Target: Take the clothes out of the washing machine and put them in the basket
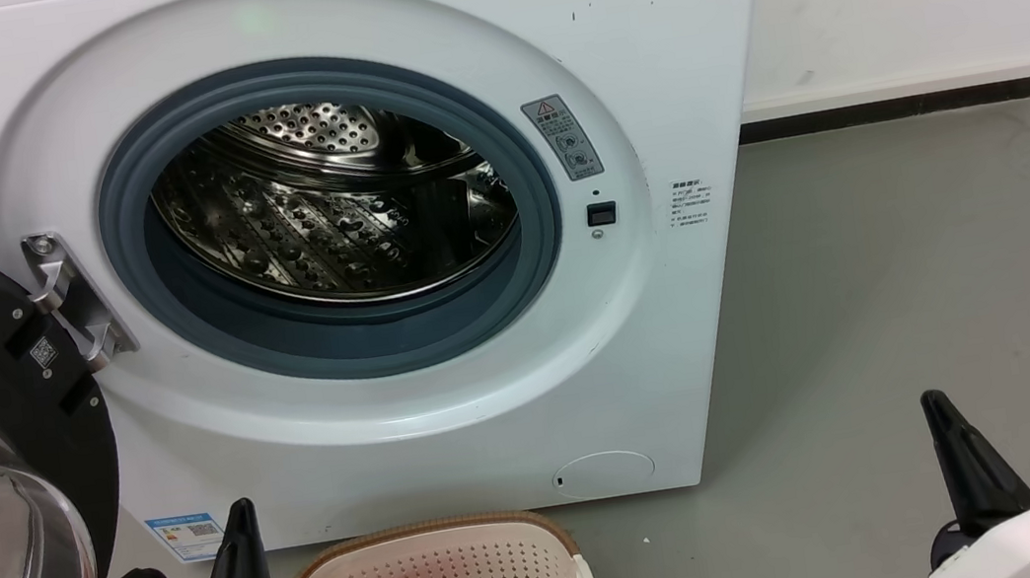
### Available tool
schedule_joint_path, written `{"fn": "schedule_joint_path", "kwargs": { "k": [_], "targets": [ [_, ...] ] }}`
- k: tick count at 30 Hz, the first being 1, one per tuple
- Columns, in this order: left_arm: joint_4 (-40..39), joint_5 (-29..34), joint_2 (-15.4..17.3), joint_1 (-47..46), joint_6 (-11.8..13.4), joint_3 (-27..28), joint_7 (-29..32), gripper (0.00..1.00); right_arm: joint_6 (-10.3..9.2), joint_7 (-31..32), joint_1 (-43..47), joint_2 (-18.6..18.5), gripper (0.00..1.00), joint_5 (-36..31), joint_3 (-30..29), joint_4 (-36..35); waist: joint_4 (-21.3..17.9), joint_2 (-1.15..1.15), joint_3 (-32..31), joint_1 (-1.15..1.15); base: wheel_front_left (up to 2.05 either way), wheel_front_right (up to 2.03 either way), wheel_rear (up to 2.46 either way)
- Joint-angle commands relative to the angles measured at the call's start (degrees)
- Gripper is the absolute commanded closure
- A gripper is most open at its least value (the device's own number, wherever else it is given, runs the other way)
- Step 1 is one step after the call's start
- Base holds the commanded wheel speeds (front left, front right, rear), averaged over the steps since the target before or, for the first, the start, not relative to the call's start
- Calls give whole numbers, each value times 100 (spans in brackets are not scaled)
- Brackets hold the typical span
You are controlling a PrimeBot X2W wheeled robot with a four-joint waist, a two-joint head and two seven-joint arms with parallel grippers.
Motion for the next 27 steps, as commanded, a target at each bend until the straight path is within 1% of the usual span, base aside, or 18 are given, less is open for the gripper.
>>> {"fn": "schedule_joint_path", "kwargs": {
  "k": [1, 15, 27],
  "targets": [
    [-55, -206, 12, -173, -61, 62, 26, 100, 0, 6, -200, -47, 100, 257, -4, -33, 1, 0, 2, 0, 0, 0, 0],
    [59, -1405, -105, -290, -249, 225, 262, 100, 0, 99, -401, -88, 100, 1625, -21, 221, 16, 0, 33, 0, 0, 0, 0],
    [147, -2297, -192, -374, -390, 350, 444, 100, -1, 186, -535, -107, 100, 2633, -50, 415, 28, 0, 59, 0, 0, 0, 0]
  ]
}}
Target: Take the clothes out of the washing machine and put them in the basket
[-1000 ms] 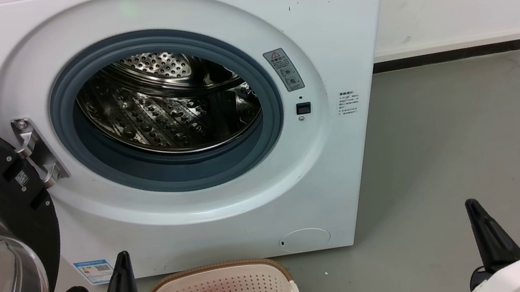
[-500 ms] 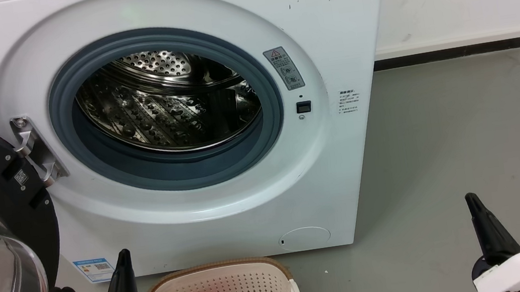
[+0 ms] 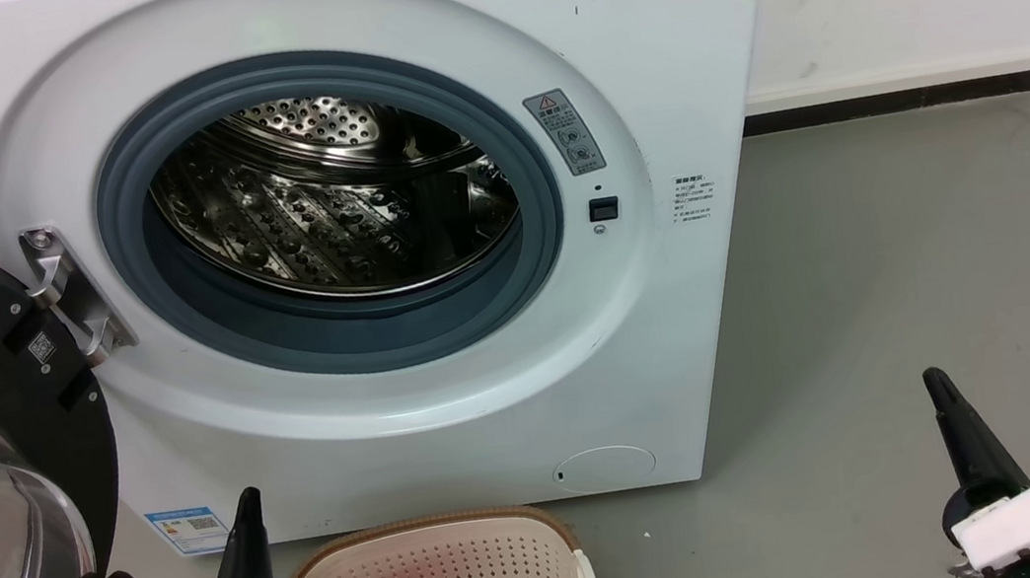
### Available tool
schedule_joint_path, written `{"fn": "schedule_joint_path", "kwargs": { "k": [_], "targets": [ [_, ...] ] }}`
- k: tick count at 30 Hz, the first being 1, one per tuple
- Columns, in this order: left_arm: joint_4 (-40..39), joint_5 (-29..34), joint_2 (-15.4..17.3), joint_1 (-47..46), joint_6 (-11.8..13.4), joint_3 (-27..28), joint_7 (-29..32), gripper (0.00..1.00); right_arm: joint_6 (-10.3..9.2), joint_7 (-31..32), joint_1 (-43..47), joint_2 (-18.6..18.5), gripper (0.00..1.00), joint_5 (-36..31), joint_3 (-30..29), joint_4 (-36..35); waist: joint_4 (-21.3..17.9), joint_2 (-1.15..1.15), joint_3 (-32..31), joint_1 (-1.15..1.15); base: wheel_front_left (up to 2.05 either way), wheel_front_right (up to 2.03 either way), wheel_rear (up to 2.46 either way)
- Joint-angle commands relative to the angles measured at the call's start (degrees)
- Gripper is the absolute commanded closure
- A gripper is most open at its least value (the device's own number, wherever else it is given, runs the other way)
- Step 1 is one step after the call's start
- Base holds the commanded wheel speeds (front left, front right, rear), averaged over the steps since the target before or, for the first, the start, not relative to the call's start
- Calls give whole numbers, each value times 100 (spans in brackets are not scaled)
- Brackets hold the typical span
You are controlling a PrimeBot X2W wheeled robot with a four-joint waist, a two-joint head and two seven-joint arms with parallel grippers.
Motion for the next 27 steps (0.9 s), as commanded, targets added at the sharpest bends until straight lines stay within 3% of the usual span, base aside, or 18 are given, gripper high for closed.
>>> {"fn": "schedule_joint_path", "kwargs": {
  "k": [1, 27],
  "targets": [
    [-40, -178, -4, -151, -51, 58, 42, 100, -1, 33, -146, -47, 100, 223, -18, -18, 2, 0, 3, -1, 0, 0, 0],
    [120, -1713, -152, -309, -296, 275, 353, 100, -1, 199, -404, -54, 100, 1934, -96, 319, 27, 0, 58, -1, 0, 0, 0]
  ]
}}
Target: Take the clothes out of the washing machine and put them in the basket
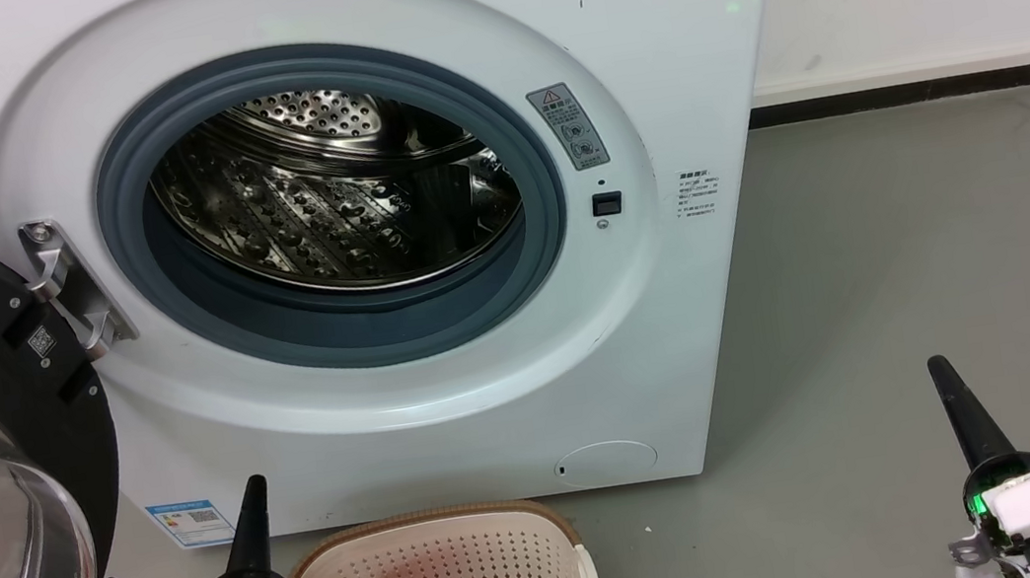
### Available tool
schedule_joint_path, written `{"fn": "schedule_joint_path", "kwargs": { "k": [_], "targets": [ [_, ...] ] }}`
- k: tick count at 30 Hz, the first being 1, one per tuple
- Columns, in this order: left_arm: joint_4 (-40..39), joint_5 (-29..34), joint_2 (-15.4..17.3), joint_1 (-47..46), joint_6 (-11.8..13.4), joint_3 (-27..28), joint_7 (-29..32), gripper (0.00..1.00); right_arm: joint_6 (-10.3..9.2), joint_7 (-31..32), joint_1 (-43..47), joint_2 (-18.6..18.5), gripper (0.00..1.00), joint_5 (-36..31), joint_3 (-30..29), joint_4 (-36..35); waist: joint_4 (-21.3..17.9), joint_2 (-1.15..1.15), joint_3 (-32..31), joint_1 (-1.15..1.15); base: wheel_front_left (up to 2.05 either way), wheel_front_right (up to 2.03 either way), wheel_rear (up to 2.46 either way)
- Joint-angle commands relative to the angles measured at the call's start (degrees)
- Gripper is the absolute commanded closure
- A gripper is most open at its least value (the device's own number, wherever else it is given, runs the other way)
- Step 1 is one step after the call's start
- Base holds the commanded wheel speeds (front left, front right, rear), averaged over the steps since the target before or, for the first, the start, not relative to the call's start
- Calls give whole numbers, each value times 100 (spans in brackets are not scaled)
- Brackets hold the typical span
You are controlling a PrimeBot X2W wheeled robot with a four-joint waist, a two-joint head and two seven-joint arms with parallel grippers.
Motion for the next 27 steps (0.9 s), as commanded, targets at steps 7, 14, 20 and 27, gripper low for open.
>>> {"fn": "schedule_joint_path", "kwargs": {
  "k": [7, 14, 20, 27],
  "targets": [
    [17, -472, -34, -183, -112, 88, 97, 100, -1, 57, -201, -31, 100, 529, -38, 71, 8, 0, 17, -1, 0, 0, 0],
    [55, -820, -73, -224, -170, 141, 164, 100, -1, 100, -271, -27, 100, 907, -65, 144, 15, 0, 32, -1, 0, 0, 0],
    [86, -1104, -103, -255, -211, 182, 216, 100, -1, 138, -302, -21, 100, 1216, -86, 209, 21, 0, 45, -1, 0, 0, 0],
    [120, -1415, -121, -265, -260, 223, 287, 100, -1, 184, -372, -14, 100, 1554, -111, 284, 29, 0, 61, -1, 0, 0, 0]
  ]
}}
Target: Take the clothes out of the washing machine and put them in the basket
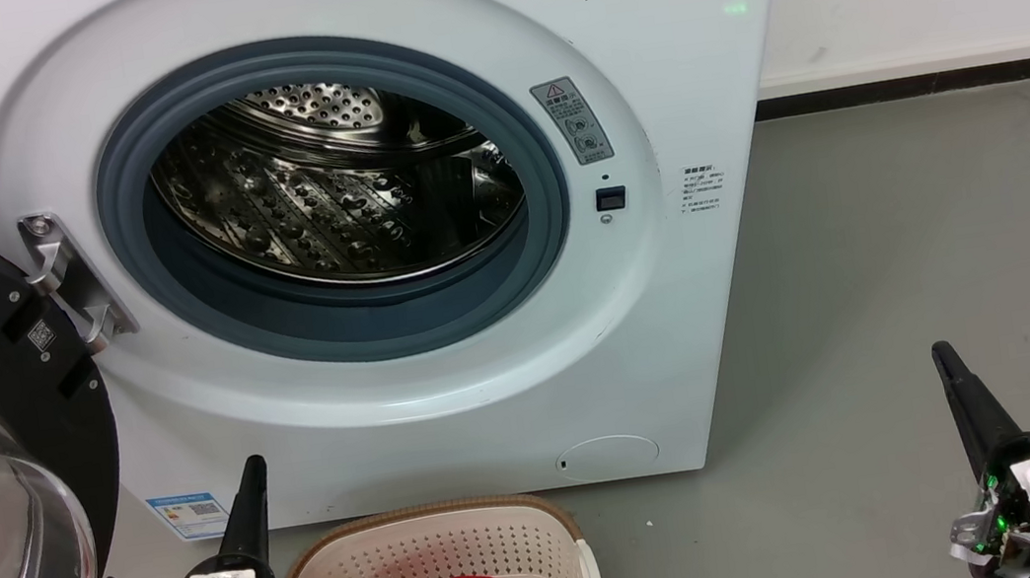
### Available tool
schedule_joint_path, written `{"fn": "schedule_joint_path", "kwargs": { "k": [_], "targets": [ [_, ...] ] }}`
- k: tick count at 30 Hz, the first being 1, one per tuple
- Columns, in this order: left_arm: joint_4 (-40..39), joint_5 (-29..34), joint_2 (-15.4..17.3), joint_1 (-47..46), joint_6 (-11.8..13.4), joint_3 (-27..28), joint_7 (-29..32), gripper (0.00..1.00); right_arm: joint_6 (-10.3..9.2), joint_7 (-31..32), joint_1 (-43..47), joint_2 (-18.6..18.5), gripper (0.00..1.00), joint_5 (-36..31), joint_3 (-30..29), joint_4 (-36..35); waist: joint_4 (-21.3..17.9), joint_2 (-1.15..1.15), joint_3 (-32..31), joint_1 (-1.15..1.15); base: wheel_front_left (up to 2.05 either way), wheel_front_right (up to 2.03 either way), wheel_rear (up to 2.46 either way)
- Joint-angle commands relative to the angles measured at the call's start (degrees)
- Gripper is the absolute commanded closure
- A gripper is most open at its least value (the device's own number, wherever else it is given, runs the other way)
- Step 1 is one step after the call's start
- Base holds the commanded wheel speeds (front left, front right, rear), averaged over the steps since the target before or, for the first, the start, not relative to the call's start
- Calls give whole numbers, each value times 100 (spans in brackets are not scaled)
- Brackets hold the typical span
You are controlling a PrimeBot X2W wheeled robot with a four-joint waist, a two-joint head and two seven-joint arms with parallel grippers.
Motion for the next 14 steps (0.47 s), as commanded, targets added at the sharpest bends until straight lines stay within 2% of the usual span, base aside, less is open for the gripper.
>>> {"fn": "schedule_joint_path", "kwargs": {
  "k": [1, 14],
  "targets": [
    [0, -104, 5, -86, -47, 31, 39, 100, -1, 28, -150, -14, 100, 117, -20, 21, 1, 0, 3, 0, 0, 0, 0],
    [60, -637, -52, -144, -136, 107, 146, 100, -2, 99, -224, 2, 100, 697, -64, 137, 15, 0, 31, 0, 0, 0, 0]
  ]
}}
